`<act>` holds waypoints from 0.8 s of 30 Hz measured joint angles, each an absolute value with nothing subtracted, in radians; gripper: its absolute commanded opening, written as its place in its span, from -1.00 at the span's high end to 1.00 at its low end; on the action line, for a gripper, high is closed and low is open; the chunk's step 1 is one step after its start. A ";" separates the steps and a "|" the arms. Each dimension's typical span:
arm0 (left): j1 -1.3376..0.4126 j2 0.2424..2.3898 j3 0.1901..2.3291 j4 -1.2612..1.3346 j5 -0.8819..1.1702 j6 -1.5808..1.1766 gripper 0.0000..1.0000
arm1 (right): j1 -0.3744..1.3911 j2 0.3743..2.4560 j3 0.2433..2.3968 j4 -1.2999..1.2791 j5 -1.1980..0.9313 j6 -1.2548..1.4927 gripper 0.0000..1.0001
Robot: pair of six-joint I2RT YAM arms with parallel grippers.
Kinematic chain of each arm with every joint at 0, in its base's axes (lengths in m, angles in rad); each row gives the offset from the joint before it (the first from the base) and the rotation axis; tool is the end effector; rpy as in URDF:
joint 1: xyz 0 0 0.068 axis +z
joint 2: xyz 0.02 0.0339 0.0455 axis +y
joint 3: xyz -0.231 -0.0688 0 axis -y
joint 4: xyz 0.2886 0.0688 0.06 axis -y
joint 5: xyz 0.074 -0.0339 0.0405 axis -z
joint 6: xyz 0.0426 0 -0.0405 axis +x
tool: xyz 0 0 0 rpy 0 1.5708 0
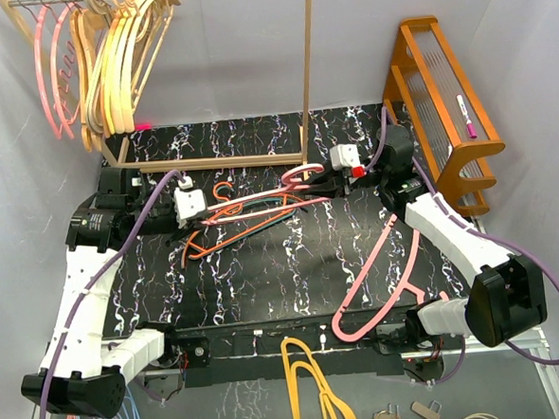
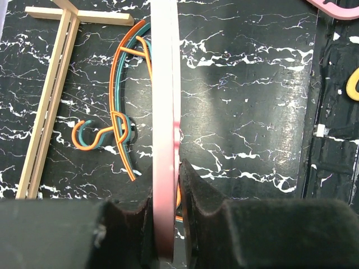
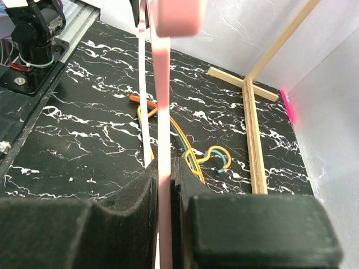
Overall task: Organize the hangers
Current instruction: Adjust the hanger at the center of the board.
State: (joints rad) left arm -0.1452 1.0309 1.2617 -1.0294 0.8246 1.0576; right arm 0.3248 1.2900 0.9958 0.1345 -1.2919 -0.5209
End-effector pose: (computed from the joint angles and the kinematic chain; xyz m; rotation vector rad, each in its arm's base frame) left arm 0.2332 -0.0657 0.3623 1.4796 1.5036 -0.4435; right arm 0.3037 0.1455 0.2956 -1.4269 0.9290 0.9554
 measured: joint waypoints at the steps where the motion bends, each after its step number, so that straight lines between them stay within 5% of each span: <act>1: -0.144 1.032 1.262 -1.030 0.824 1.063 0.71 | 0.320 1.290 0.994 0.138 -1.295 -0.521 0.85; 5: -0.134 1.031 1.262 -1.028 0.822 1.074 0.71 | 0.302 1.289 0.985 0.139 -1.308 -0.519 0.84; 9: -0.125 1.016 1.256 -1.016 0.820 1.078 1.00 | 0.293 1.289 0.985 0.151 -1.317 -0.513 0.84; 16: -0.124 1.029 1.271 -1.058 0.834 1.125 1.00 | 0.292 1.289 0.985 0.162 -1.329 -0.508 0.83; 20: -0.120 1.059 1.328 -1.093 0.833 1.121 1.00 | 0.292 1.289 0.985 0.162 -1.331 -0.492 -0.08; 21: -0.120 1.056 1.341 -1.097 0.830 1.107 1.00 | 0.292 1.289 0.985 0.166 -1.327 -0.487 -0.74; 22: -0.120 1.046 1.350 -1.100 0.826 1.094 1.00 | 0.291 1.289 0.985 0.171 -1.326 -0.479 -0.94; 24: -0.120 1.010 1.360 -1.102 0.818 1.074 1.00 | 0.289 1.289 0.985 0.187 -1.319 -0.469 -0.97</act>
